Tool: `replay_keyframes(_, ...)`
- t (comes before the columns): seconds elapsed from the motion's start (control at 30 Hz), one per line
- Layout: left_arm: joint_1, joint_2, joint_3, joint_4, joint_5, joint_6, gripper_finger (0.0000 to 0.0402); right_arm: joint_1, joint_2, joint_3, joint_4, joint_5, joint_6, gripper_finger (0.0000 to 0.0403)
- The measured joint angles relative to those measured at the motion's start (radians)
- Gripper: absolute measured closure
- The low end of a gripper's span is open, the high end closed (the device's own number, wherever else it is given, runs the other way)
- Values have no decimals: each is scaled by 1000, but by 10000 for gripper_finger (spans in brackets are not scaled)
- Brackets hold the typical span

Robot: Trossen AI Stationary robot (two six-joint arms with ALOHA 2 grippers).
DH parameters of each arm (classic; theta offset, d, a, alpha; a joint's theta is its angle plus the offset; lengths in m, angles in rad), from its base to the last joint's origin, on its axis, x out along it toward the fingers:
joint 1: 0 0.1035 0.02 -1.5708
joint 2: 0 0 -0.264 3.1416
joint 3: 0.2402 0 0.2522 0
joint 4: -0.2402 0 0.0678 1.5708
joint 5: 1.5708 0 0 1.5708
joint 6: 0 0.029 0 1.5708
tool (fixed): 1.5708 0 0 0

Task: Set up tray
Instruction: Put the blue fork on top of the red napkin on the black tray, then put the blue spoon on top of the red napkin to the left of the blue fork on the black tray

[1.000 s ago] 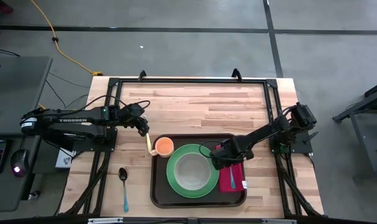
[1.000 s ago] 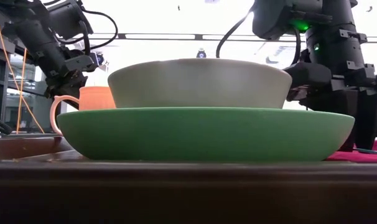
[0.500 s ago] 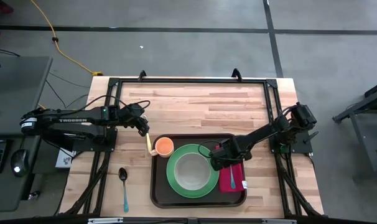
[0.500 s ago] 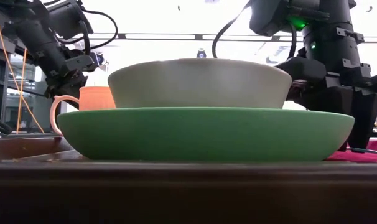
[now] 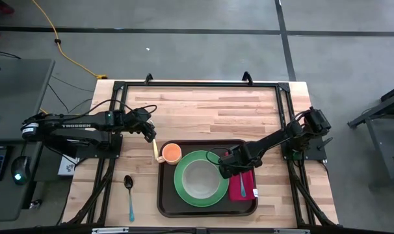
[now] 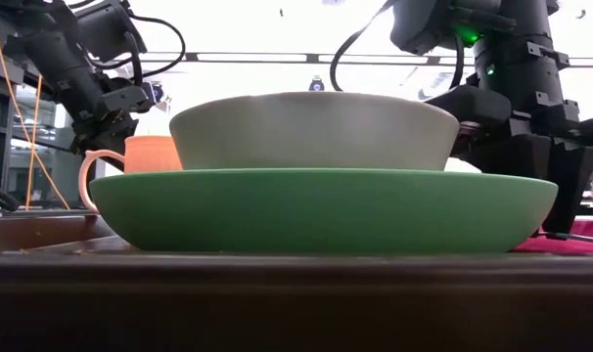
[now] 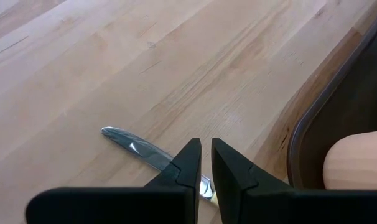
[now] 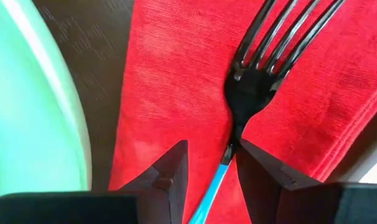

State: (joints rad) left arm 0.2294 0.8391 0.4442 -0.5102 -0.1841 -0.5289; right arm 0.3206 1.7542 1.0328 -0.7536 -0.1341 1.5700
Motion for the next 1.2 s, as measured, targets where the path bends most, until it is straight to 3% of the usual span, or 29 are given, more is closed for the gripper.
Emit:
replay_keyframes(0.43,0,0,0,0,0,0,334,0,-8,-1,-16,-24,-8,291)
replay_keyframes(0.83,0,0,0,14,0,0,334,-14,-115,-1,-78,-29,-3,291)
replay_keyframes(1.2,0,0,0,14,45,1,334,-65,-270,-1,-123,102,3,291)
